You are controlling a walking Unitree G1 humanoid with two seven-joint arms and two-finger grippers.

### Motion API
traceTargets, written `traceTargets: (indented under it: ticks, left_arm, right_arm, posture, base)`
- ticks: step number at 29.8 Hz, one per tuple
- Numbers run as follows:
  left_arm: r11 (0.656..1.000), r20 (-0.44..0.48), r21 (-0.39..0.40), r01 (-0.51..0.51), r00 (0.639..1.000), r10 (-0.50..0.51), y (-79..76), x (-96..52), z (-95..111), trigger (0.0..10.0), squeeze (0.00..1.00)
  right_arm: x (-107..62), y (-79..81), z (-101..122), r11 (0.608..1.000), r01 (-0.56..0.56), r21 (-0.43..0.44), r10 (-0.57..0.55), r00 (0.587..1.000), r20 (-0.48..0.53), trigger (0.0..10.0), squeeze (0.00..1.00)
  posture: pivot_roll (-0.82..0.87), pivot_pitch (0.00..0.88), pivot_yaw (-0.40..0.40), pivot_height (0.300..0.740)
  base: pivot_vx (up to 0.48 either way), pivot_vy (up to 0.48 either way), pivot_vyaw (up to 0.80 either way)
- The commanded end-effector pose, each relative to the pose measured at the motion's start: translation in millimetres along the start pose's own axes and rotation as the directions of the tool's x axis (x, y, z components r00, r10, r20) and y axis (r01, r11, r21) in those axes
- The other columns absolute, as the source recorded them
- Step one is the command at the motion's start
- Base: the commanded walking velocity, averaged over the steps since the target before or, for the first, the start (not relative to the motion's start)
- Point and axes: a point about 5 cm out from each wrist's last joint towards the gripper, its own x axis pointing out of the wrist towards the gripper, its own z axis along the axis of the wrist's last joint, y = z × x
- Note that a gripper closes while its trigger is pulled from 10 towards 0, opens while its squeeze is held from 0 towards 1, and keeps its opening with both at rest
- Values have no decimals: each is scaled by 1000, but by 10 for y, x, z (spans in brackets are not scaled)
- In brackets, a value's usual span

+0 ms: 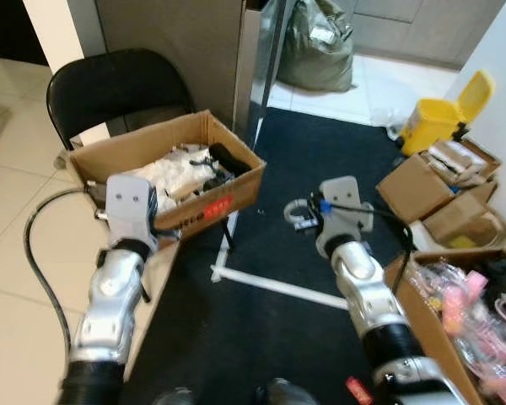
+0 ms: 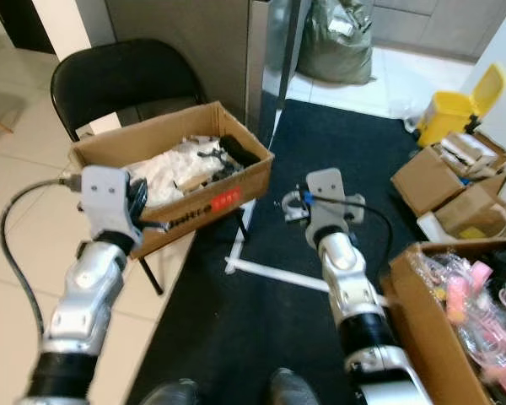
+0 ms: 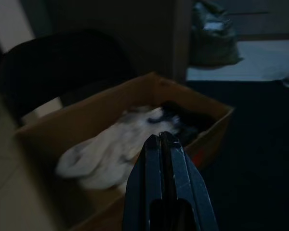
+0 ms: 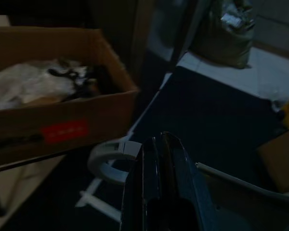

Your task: Picking trash to rubbish bin

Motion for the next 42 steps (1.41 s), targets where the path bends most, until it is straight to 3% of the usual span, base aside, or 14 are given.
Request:
traceTargets:
  ticks: [1,8,10,19,21,22,27,31,42]
  left_arm:
    - [1000,-23,2,-1,1000,1,12,-10,-43,10000,0]
    - [1000,-23,0,-5,1000,5,13,-11,-44,10000,0]
    - [1000,-23,2,-6,1000,7,17,-12,-43,10000,0]
    - [1000,-24,2,-6,1000,6,22,-7,-42,10000,0]
    - [1000,-24,1,-6,1000,6,21,-6,-44,10000,0]
    - [1000,-24,-1,-7,1000,7,16,-6,-47,10000,0]
    - [1000,-26,0,-4,1000,4,2,-9,-51,10000,0]
    - [1000,-28,1,-8,1000,8,14,-18,-52,10000,0]
    - [1000,-28,2,-7,1000,7,16,-14,-51,10000,0]
  right_arm:
    - [4,11,14,1000,0,0,0,1000,11,10000,0]
    - [11,17,-5,999,-11,45,12,1000,-20,10000,0]
    - [9,-45,7,991,42,131,-40,999,-20,10000,0]
    - [5,-104,-5,988,75,137,-69,996,-47,10000,0]
    - [17,-83,-23,994,54,91,-47,997,-68,10000,0]
    - [28,-69,-27,998,43,-53,-47,997,-68,10000,0]
    - [28,24,17,999,-31,14,32,999,-12,10000,0]
    - [35,88,-3,996,-78,-36,76,996,-46,10000,0]
    - [31,86,-27,997,-72,-36,70,996,-49,10000,0]
  posture:
    - [67,40,-71,740]
    - [70,42,-75,740]
    - [71,43,-76,740]
    - [66,44,-72,740]
    - [64,46,-73,740]
    - [64,46,-73,740]
    - [65,48,-73,740]
    - [68,47,-76,740]
    - [67,47,-75,740]
  base:
    - [307,0,0]
    - [306,0,0]
    - [307,0,0]
    - [307,0,0]
    - [307,0,0]
    - [307,0,0]
    - [300,0,0]
    - [299,0,338]
    - [300,0,800]
